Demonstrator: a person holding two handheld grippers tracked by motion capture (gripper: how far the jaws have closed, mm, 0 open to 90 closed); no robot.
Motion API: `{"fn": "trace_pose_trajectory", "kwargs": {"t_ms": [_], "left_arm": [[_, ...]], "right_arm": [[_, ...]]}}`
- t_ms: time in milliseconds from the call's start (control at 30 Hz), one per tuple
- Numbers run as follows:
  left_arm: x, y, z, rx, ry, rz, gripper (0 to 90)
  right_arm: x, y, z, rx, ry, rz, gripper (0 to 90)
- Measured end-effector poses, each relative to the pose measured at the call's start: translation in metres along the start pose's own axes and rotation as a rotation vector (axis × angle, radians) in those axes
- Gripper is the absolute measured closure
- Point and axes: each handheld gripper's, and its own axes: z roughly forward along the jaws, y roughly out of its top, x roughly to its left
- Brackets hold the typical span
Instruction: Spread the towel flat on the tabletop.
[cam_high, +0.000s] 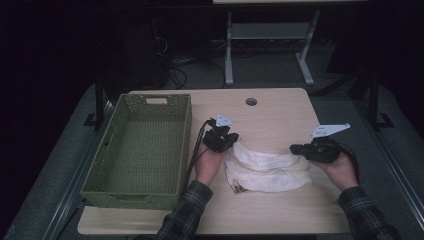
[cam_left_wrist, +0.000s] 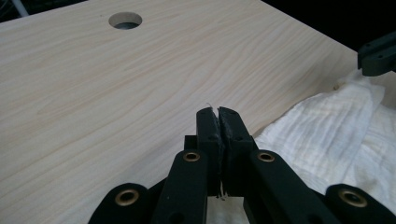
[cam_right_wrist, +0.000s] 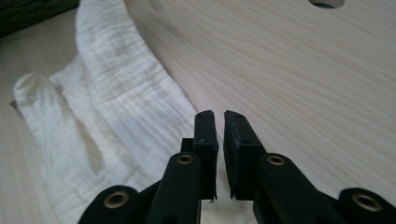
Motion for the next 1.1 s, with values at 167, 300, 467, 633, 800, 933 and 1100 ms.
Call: {"fn": "trace_pose_trajectory", "kwargs": {"t_ms": [167,300,467,633,800,933,1100], "left_arm": [[-0.001,0.0,0.001,0.006,-0.001,0.007,87.8],[-0.001,0.0,0.0,0.006,-0.002,0.011,87.8],[-0.001,0.0,-0.001,0.01,-0.006,0.014,87.8],[0.0,-0.001,-0.003,0.009,-0.004,0.017,87.9],[0.003,0.004,-0.006,-0.007,0.005,0.002,87.8],[0.006,0.013,-0.007,-0.028,0.036,-0.004,87.8],[0.017,0.025,0.0,-0.043,0.099,-0.025,87.8]], "right_arm": [[-0.015,-0.002,0.013,0.036,-0.007,0.042,76.2],[-0.02,-0.003,0.018,0.061,0.038,0.073,71.4],[-0.014,-0.007,0.025,0.13,0.077,0.071,79.8],[-0.011,-0.011,0.027,0.159,0.067,0.044,88.6],[-0.015,0.003,0.011,0.063,0.016,0.027,88.7],[-0.025,0.015,0.005,0.014,-0.046,0.01,88.8],[-0.041,0.026,0.002,-0.056,-0.108,0.01,89.0]]}}
